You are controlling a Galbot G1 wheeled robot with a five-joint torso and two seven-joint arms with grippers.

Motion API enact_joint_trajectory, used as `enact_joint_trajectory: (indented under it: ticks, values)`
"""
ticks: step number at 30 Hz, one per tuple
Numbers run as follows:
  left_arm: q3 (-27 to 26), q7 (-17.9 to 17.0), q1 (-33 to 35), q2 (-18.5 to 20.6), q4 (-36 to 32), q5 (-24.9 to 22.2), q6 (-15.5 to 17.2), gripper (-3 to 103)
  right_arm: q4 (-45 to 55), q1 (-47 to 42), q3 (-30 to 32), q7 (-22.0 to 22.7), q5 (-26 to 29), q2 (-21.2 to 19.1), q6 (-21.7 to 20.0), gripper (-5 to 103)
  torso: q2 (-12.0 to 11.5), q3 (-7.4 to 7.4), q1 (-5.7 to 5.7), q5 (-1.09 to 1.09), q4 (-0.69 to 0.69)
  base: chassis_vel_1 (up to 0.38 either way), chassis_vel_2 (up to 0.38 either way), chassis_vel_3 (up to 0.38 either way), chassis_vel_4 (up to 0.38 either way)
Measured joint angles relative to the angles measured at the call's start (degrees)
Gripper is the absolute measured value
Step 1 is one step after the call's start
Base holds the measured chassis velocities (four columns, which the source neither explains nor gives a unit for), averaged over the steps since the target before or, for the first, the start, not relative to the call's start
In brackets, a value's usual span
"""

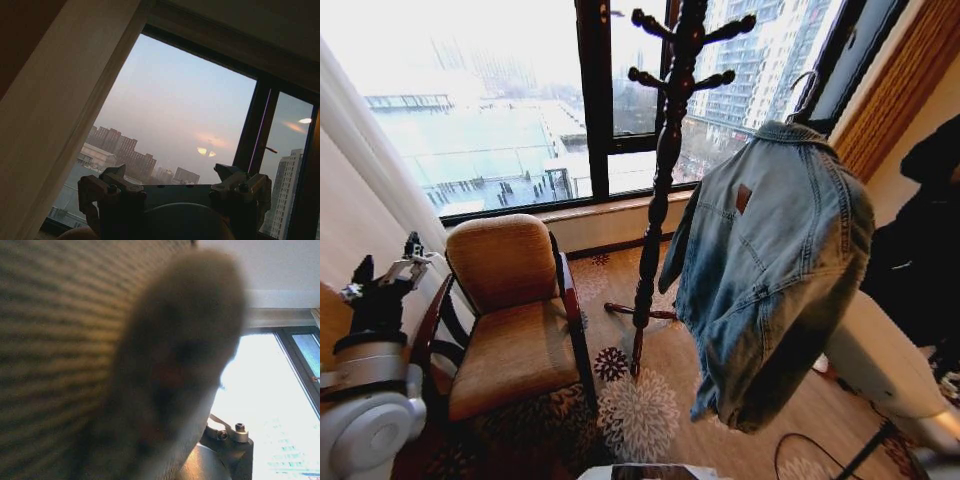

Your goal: Pick up the clothes from the bed and hang them on the clothes hanger.

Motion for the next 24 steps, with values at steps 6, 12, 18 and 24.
enact_joint_trajectory:
  ticks: [6,12,18,24]
  values:
    - [0.3,0.0,-0.2,0.1,0.1,0.0,0.0,100,-0.5,0.2,-0.4,0.8,-0.4,0.4,-0.4,14,0.0,-0.01,-0.03,0.01,-0.01,0.000,0.000,0.000,0.000]
    - [0.3,0.4,-0.1,0.1,0.9,0.1,-0.3,100,-1.1,-0.3,-0.2,0.7,-1.9,1.8,-0.6,14,0.0,-0.02,-0.05,0.01,-0.01,0.000,0.000,0.000,0.000]
    - [0.2,0.5,-0.2,0.5,0.7,0.2,-0.4,100,-1.9,-0.4,-0.2,0.6,-2.8,3.5,-0.7,14,0.0,-0.01,-0.02,0.01,0.00,0.000,0.000,0.000,0.000]
    - [0.2,0.4,-0.3,0.5,0.7,0.2,-0.4,100,-2.2,-0.2,-0.3,0.5,-2.8,3.7,-0.7,14,0.0,-0.02,-0.04,0.01,-0.01,0.000,0.000,0.000,0.000]
